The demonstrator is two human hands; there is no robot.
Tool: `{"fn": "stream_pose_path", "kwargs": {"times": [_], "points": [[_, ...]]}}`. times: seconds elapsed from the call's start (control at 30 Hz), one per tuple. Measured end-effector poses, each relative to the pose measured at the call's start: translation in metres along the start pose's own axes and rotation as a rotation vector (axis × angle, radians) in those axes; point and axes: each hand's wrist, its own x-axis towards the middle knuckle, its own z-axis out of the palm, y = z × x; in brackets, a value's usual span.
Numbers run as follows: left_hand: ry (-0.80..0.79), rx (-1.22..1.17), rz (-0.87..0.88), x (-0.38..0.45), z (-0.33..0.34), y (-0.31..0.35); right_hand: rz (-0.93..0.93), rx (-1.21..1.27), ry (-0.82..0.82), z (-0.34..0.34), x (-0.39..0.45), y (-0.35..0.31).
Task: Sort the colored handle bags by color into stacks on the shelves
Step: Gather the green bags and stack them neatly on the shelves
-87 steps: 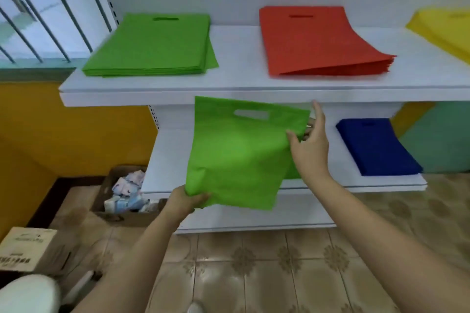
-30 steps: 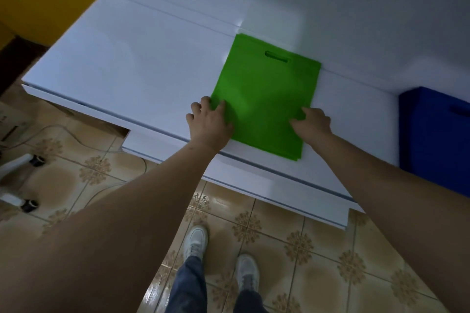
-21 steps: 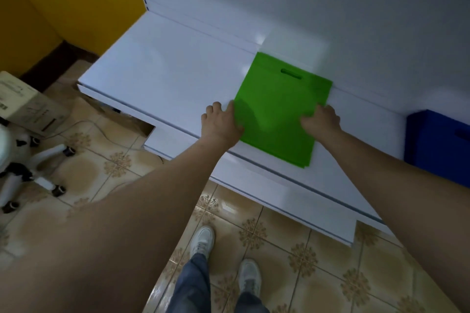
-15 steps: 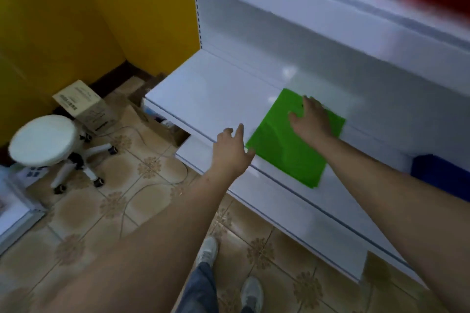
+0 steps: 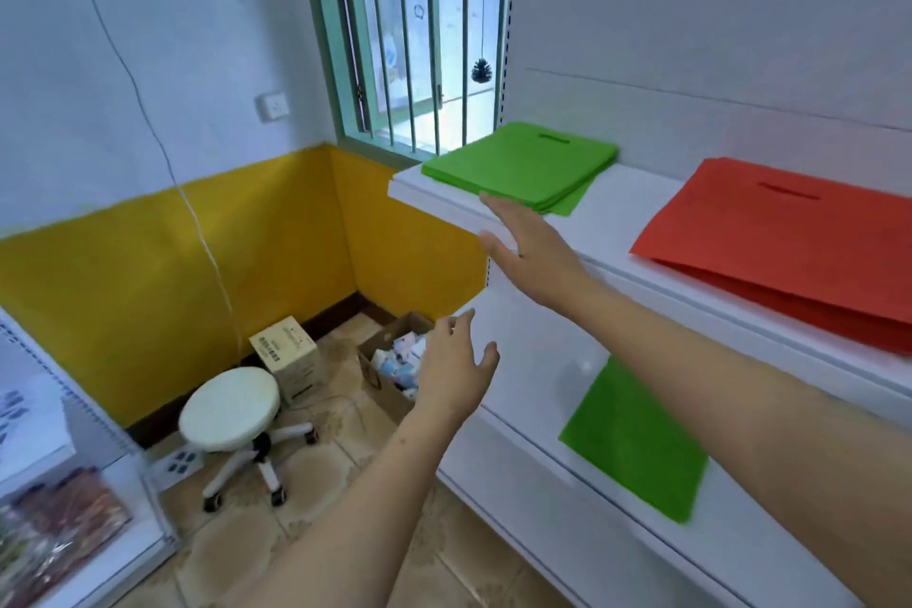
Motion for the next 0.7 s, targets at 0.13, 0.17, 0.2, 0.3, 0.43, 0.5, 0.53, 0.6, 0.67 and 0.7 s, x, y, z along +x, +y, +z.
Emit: {"fn": "stream_pose_path", "kwargs": {"times": [0.13,0.17,0.2,0.3,0.43,0.5,0.53,0.6,0.67,0.7], "points": [[0.069,0.03,0.074,0.03,-0.049,-0.007,0.144,-0.058,0.133,-0.032,0.039,-0.003],[0.081,0.034,0.083,0.039,-0.058,-0.009,0.185,-0.073,0.172,-0.038,0.046,0.001],[0.093,0.037,0.092,0.048,-0.066,-0.009,0.229,-0.089,0.207,-0.043,0.05,0.006],[0.125,0.029,0.118,0.077,-0.085,-0.007,0.361,-0.12,0.265,-0.054,0.061,0.027],[0.153,0.008,0.163,0.126,-0.096,0.003,0.467,-0.198,0.266,-0.069,0.084,0.063],[0.167,0.014,0.168,0.156,-0.096,0.005,0.53,-0.255,0.249,-0.076,0.104,0.086],[0.172,0.026,0.167,0.173,-0.095,0.005,0.568,-0.278,0.234,-0.077,0.115,0.099],[0.181,0.06,0.154,0.205,-0.092,0.006,0.659,-0.298,0.186,-0.079,0.142,0.127],[0.185,0.126,0.141,0.237,-0.089,0.008,0.741,-0.312,0.116,-0.079,0.168,0.155],[0.188,0.172,0.144,0.254,-0.088,0.008,0.776,-0.323,0.083,-0.079,0.18,0.167]]}}
